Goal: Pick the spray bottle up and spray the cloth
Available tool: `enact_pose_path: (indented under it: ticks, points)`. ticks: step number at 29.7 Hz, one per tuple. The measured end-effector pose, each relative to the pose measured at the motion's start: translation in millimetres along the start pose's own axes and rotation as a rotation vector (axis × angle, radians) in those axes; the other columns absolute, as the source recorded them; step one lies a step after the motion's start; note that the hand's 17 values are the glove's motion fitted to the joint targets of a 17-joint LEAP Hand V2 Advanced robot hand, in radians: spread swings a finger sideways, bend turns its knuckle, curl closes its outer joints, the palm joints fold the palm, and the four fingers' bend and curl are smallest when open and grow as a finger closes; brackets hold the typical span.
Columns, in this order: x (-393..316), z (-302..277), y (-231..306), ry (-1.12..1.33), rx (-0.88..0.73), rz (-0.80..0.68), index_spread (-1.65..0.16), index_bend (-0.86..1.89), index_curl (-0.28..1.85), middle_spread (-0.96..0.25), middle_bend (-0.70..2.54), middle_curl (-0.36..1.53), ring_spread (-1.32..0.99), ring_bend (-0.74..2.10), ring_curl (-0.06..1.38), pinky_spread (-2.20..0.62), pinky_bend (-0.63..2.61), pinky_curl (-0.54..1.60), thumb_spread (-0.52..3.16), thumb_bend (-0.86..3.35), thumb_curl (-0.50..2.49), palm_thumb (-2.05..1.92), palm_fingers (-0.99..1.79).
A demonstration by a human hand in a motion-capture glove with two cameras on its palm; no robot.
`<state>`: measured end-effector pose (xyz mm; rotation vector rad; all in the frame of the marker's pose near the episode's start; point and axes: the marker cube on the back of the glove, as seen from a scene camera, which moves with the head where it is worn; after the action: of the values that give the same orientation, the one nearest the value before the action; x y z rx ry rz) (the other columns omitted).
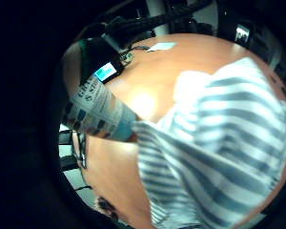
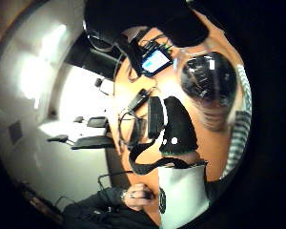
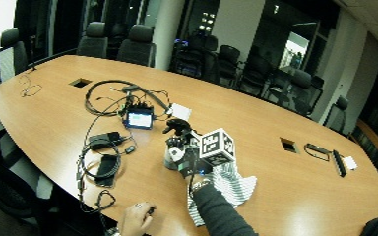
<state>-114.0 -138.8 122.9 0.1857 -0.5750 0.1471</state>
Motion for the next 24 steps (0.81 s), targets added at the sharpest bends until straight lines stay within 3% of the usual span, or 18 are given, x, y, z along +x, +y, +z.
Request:
enact_pose_path:
  ticks: [10,15,24]
  points:
    - [-24,-77,28,0.413,-0.173,-0.03,-0.33,0.18,0.32,-0.02,0.16,0.37,0.01,0.26,0.32,0.24,0.45,0.37,1.24,-0.03,0.42,0.58,0.43]
    - [-20,-91,65,0.393,-0.274,-0.02,-0.36,0.18,0.33,-0.01,0.15,0.35,0.03,0.24,0.32,0.26,0.45,0.36,1.26,-0.02,0.4,0.56,0.42]
    - [-2,-97,119,0.4,-0.278,0.001,-0.4,0.18,0.33,0.0,0.16,0.32,0.05,0.22,0.31,0.28,0.44,0.36,1.28,-0.01,0.38,0.57,0.41]
